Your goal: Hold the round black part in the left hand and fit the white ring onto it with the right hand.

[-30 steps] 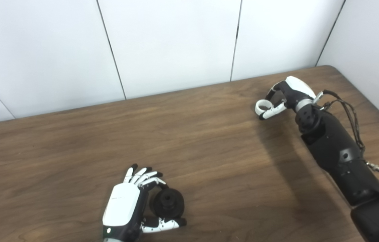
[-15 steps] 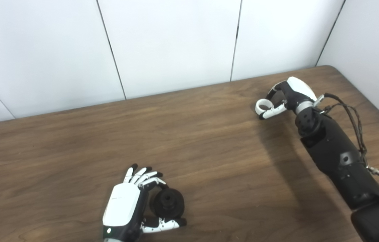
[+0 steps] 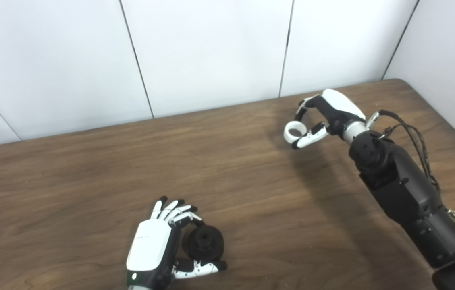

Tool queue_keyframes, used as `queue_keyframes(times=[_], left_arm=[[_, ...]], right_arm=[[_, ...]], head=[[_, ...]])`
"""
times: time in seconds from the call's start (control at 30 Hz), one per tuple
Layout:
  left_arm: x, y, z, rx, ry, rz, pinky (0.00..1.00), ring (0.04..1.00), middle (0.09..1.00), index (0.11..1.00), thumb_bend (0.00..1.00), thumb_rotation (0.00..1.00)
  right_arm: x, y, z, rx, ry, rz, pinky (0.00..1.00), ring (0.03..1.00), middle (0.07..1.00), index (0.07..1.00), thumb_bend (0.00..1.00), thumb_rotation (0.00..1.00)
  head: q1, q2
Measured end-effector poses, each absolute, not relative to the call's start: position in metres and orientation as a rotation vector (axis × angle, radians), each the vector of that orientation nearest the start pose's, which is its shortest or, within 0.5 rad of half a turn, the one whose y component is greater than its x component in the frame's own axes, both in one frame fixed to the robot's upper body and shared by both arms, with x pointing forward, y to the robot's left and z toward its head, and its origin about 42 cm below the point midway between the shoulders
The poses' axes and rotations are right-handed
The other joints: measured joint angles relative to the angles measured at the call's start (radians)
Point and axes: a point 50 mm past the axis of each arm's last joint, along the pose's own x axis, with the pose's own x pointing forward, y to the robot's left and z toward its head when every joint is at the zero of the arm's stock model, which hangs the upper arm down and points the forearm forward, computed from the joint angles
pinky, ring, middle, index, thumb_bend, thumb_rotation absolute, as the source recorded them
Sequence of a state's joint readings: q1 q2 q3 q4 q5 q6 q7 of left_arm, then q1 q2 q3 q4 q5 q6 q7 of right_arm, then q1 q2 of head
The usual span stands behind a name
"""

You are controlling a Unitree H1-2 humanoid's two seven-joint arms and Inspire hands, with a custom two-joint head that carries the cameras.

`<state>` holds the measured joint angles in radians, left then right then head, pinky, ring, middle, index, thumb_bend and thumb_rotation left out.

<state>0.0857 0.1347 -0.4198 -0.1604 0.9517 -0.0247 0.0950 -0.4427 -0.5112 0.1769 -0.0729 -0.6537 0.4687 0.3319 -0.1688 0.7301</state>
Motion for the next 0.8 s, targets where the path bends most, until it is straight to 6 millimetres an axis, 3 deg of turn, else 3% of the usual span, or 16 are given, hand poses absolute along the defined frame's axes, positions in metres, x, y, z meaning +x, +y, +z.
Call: queue_keyframes(times=[0.37, 0.63, 0.8], left_arm=[[0.23, 0.134, 0.113, 1.003, -0.313, -0.284, 1.0, 0.889, 0.781, 0.484, 0.52, 0.05], [0.229, 0.126, 0.113, 0.991, -0.296, -0.276, 1.0, 0.892, 0.786, 0.484, 0.52, 0.05], [0.228, 0.124, 0.113, 0.992, -0.289, -0.275, 1.0, 0.897, 0.789, 0.484, 0.52, 0.05]], right_arm=[[0.357, -0.238, 0.261, -1.143, -0.02, 0.281, 1.0, 0.974, 0.851, 0.485, 0.52, 0.14], [0.323, -0.212, 0.275, -1.135, -0.11, 0.381, 1.0, 0.962, 0.851, 0.483, 0.53, 0.14], [0.314, -0.207, 0.283, -1.14, -0.145, 0.41, 1.0, 0.964, 0.852, 0.483, 0.53, 0.14]], head=[[0.046, 0.029], [0.094, 0.057], [0.126, 0.09]])
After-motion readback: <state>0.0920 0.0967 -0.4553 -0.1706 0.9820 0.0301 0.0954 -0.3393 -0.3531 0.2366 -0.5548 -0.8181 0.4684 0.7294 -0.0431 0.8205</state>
